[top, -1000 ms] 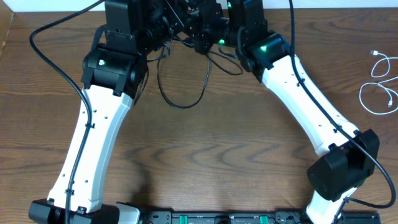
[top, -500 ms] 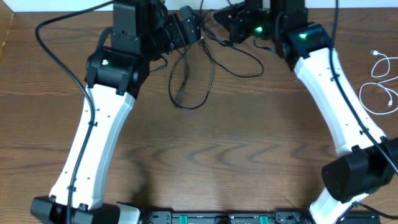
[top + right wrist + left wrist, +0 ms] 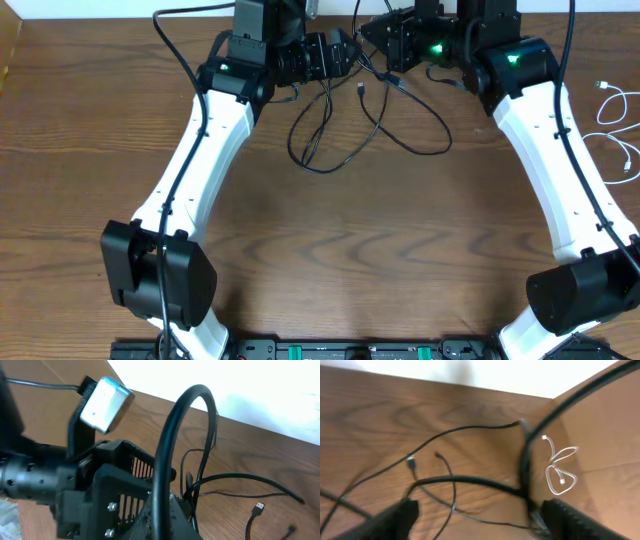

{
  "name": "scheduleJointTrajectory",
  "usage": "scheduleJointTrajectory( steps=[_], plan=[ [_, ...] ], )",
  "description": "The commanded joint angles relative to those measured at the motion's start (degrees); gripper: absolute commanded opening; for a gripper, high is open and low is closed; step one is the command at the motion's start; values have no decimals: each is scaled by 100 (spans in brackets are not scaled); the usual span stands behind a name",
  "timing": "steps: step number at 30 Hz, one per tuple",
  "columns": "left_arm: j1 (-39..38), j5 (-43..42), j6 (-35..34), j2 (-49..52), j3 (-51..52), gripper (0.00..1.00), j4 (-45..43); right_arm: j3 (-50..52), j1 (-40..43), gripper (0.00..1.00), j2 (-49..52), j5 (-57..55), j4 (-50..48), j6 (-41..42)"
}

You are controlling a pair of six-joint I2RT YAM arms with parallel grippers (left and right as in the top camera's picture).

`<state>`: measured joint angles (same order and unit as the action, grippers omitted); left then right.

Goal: Untangle cables

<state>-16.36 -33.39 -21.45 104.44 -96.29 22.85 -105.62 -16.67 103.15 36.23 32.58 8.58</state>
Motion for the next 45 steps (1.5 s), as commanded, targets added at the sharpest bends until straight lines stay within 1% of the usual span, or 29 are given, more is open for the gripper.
scheduleJointTrajectory(
  steps=[1, 4, 6, 9, 13, 18, 20, 24, 26, 31, 35, 37, 39, 42, 45],
  plan=[
    [-44, 33, -216, -111, -68, 70, 17, -11, 17, 1, -111, 79, 0, 55],
    [-48, 85, -516, -90, -68, 60, 13, -11, 17, 1, -111, 76, 0, 55],
    [-87, 85, -686, -70, -68, 59, 2, -11, 17, 1, -111, 76, -2, 55],
    [-153, 85, -750, -28, -68, 57, -28, -11, 17, 1, -111, 76, -2, 57],
    [-245, 87, -1027, 66, -68, 48, -96, -11, 17, 1, -111, 76, 0, 55],
    [-323, 85, -1207, 273, -68, 37, -234, -11, 20, 1, -111, 76, 4, 57],
    [-323, 87, -1427, 334, -68, 29, -293, -11, 20, 1, -111, 74, 2, 55],
    [-323, 109, -1443, 343, -68, 19, -398, -11, 20, 1, -111, -31, 22, 28],
    [-321, 129, -1443, 343, -68, 8, -413, -11, 26, 1, -111, -79, 48, 15],
    [-321, 313, -1263, 343, -68, 8, -396, -11, 186, 1, -118, -197, 109, 68],
    [-282, 476, -1113, 343, -68, 7, -354, -11, 570, 1, -133, -98, 195, 350],
    [-269, 540, -1049, 343, -68, 7, -369, -11, 732, 1, -133, -4, 225, 367],
    [-269, 660, -844, 334, -70, 8, -374, -11, 859, 1, -133, -138, 341, 363],
    [-249, 1095, -442, 229, -70, 7, -319, -11, 970, 1, -129, -1021, 691, 361],
    [-114, 1679, -234, -66, -103, 7, -26, -11, 988, 1, -111, -2765, 1095, 389]
  ],
)
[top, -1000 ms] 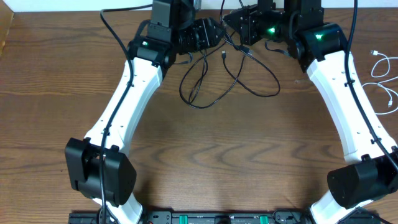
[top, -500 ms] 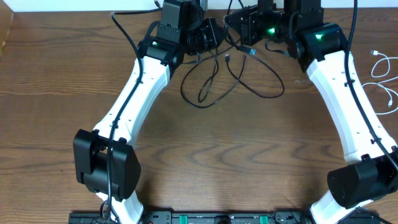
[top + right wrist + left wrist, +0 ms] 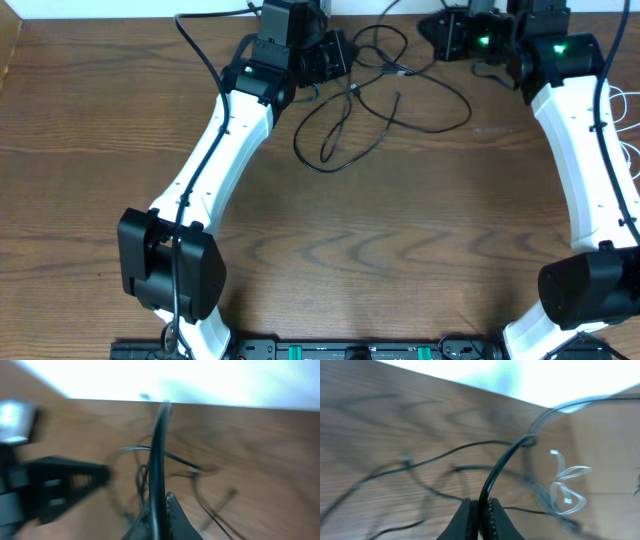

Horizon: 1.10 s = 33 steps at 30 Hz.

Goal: Untangle cables

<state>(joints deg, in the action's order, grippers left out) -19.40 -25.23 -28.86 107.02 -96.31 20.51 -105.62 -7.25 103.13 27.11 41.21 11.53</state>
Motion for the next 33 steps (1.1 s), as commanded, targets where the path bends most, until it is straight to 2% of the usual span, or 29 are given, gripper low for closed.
scheduleJointTrajectory(
  steps=[1, 4, 10, 17, 24, 29, 33],
  plan=[
    [291, 1051, 603, -496, -129, 7, 354, -11, 46, 1, -96, -2396, 341, 168],
    [549, 1360, 638, -896, -133, 7, 579, -11, 72, 1, -79, -3305, 544, 262],
    [1167, 1445, 872, -1753, -133, 7, 796, -11, 131, 1, -79, -3279, 643, 146],
    [2072, 2455, 1220, -2483, -133, 8, 946, -11, 223, 1, -79, -3429, 761, 109],
    [3526, 2505, 1104, -2645, -136, 8, 927, -7, 581, 1, -79, -3427, 942, 109],
    [4216, 2481, 1104, -2632, -136, 8, 946, -2, 909, 1, -79, -3477, 957, 109],
    [4680, 2885, 1104, -2629, -138, 7, 944, -2, 1244, 1, -79, -3515, 979, 177]
  ],
)
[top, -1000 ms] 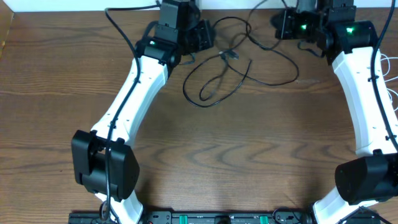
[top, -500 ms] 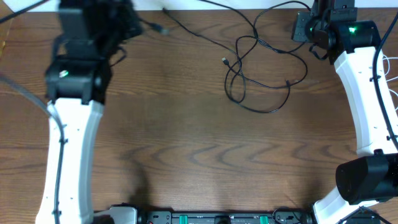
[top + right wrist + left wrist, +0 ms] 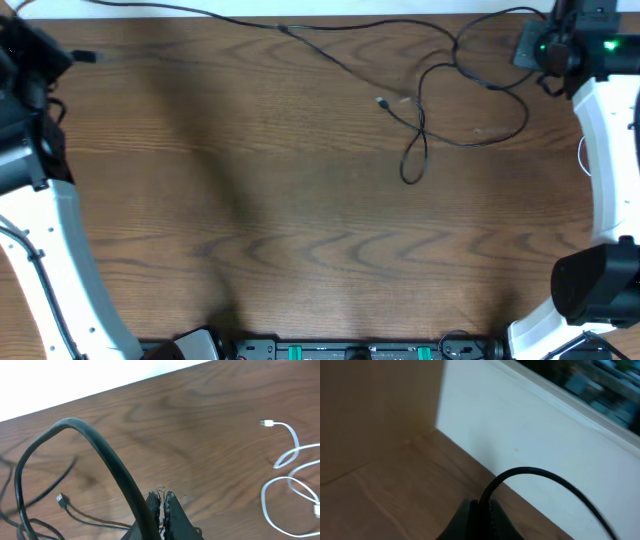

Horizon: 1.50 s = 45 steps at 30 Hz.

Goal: Untangle cables

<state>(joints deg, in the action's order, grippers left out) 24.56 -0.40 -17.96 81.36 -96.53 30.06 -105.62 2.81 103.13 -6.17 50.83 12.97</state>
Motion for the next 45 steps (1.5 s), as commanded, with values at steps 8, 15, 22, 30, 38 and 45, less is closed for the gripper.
scheduleJointTrajectory(
  steps=[8, 15, 22, 30, 38, 45],
  plan=[
    [1075, 498, 15, -11, -116, 7, 52, -2, 616, 1, -76, -116, -42, 28],
    [844, 450, 114, 31, -116, 8, 72, -2, 413, 1, -76, 929, -297, -385],
    [291, -4, 184, 28, -116, 7, 114, -72, 136, 1, -83, 1045, -1123, -874],
    [-667, -291, 181, 31, -116, 7, 247, -962, 573, 1, -83, -734, -1141, -789],
    [-1648, -304, 186, 31, -116, 7, 201, -1718, 1029, 1, -81, -3287, -743, -717],
    [-1893, -308, 184, 190, -116, 8, 210, -1718, 1484, 1, 254, -3921, -214, -229]
  ],
)
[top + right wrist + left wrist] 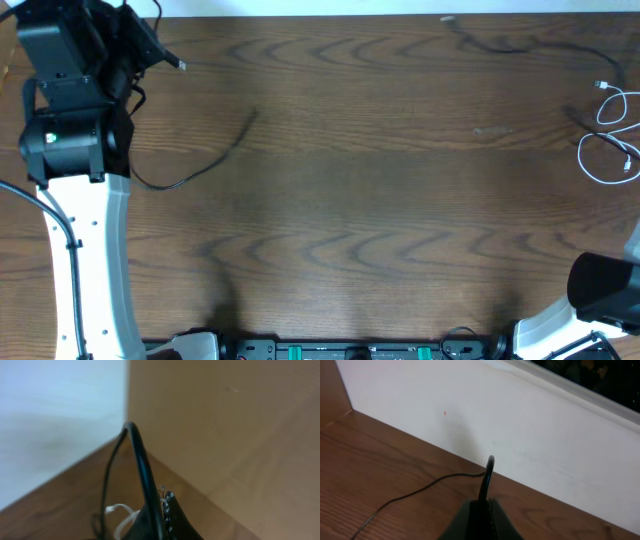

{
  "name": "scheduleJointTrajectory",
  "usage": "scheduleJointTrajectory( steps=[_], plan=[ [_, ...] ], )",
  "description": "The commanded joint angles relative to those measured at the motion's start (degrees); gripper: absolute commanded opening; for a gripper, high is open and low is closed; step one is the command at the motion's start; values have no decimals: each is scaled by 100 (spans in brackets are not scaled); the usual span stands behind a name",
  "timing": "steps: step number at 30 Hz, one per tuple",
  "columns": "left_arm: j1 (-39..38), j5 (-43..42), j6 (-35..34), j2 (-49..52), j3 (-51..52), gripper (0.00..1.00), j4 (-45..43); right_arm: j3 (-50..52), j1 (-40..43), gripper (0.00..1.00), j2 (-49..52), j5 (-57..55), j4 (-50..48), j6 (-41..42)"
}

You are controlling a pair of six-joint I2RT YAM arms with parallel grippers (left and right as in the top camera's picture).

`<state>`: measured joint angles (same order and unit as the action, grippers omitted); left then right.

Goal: Untangle cables

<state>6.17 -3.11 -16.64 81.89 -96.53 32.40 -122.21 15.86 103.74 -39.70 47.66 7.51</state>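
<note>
One black cable [195, 165] lies at the left of the table, curving from beside my left arm toward the middle. My left gripper [482, 502] is shut on this cable [486, 477]; overhead the left gripper [150, 45] sits at the far left back, a plug end [180, 65] sticking out. A second black cable [520, 45] shows only as a blurred streak at the back right. My right gripper [162, 497] is shut on that thick black cable [137, 450]; it is outside the overhead view.
A white cable [610, 130] lies coiled at the right edge, also the white cable [117, 510] just below my right gripper. A light wall stands along the back of the table [350, 200]. My right arm's base [605, 285] is at the front right.
The knot right of centre is gone. One cable now lies at the left by my left arm, the other is at the back right. My right gripper has left the overhead view.
Both grippers were close together at the back middle over a tangle of black cables. Then each was shut on a cable and a little apart. Then they stood at opposite back corners with a loop right of centre. Now the two cables lie apart.
</note>
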Motion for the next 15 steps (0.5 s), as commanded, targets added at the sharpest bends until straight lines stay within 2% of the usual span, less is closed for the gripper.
scheduleJointTrajectory(
  steps=[1, 2, 3, 4, 5, 6, 7, 11, 15],
  plan=[
    [-79, -37, 52, 173, -116, 7, -9, -59, 256, 1, 286, -468, 216, 363],
    [-90, -39, 52, 205, -116, 8, 7, -59, 299, 1, 374, -382, 299, 389],
    [-105, -37, 52, 236, -116, 8, 20, -59, 339, 8, 481, -249, 378, 404],
    [-118, -37, 55, 269, -116, 7, 35, -59, 367, 23, 584, -96, 459, 404],
    [-129, -39, 55, 291, -116, 7, 39, -59, 380, 56, 684, 44, 535, 404],
    [-146, -37, 55, 310, -116, 7, 44, -59, 389, 82, 767, 188, 608, 404],
    [-151, -39, 55, 326, -116, 7, 55, -59, 387, 99, 837, 348, 684, 404],
    [-181, -81, 52, 332, -116, 7, 55, -59, 385, 99, 927, 1325, 811, 264],
    [-267, -103, 55, 332, -116, 8, 66, -59, 317, 99, 831, 3084, 791, -562]
  ],
)
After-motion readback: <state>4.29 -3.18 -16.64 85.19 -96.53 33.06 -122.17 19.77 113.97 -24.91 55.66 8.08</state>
